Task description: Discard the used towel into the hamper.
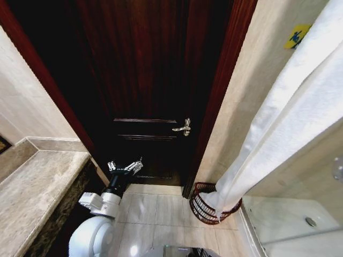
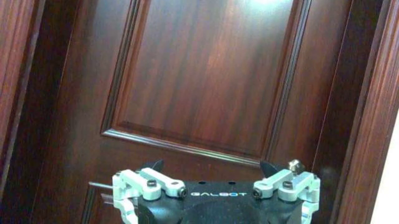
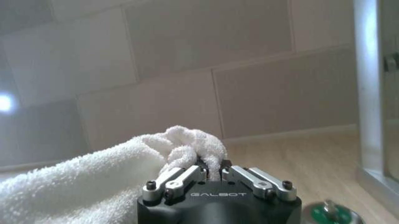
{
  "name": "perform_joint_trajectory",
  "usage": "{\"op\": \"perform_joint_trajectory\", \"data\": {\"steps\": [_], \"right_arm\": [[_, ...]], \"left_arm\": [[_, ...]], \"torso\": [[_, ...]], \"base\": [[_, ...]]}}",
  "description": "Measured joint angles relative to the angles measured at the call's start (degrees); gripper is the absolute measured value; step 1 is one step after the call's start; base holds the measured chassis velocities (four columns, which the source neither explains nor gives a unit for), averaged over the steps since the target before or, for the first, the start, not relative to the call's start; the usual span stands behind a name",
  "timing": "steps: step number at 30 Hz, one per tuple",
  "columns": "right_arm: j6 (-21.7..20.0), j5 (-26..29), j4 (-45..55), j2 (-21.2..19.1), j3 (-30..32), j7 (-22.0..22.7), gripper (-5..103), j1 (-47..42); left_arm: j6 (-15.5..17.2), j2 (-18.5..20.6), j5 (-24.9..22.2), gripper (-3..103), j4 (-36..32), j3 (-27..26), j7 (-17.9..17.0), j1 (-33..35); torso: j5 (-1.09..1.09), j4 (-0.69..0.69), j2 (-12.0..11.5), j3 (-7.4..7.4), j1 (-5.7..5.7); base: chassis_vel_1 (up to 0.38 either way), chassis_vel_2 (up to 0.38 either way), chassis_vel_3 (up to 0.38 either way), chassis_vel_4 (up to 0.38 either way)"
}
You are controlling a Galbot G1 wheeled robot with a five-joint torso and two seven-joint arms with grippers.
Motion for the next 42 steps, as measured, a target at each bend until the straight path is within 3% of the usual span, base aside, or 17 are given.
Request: {"op": "perform_joint_trajectory", "data": {"steps": [5,12,27,42], "right_arm": [[2.70,-2.02,-5.66,2.10,-0.36,-2.55,8,0.28],[2.60,-2.20,-4.66,2.79,2.88,-2.75,8,-5.32],[-0.28,0.75,11.60,-0.98,15.03,-0.96,8,-33.73],[-1.36,1.46,24.17,1.36,22.20,2.27,8,-52.31]], "left_arm": [[0.00,0.00,0.00,100,0.00,0.00,0.00,0.00],[0.00,0.01,0.00,100,0.00,0.00,0.00,0.00],[0.00,0.00,0.00,100,0.00,0.00,0.00,0.00],[0.00,0.01,0.00,100,0.00,0.00,0.00,0.00]], "torso": [[0.01,0.02,0.00,0.01,0.01],[0.02,0.02,0.00,0.01,0.02],[0.01,0.00,0.00,0.00,0.01],[0.02,0.01,0.00,0.00,0.01]], "base": [[0.000,0.000,0.000,0.000],[0.000,0.000,0.000,0.000],[0.000,0.000,0.000,0.000],[0.000,0.000,0.000,0.000]]}}
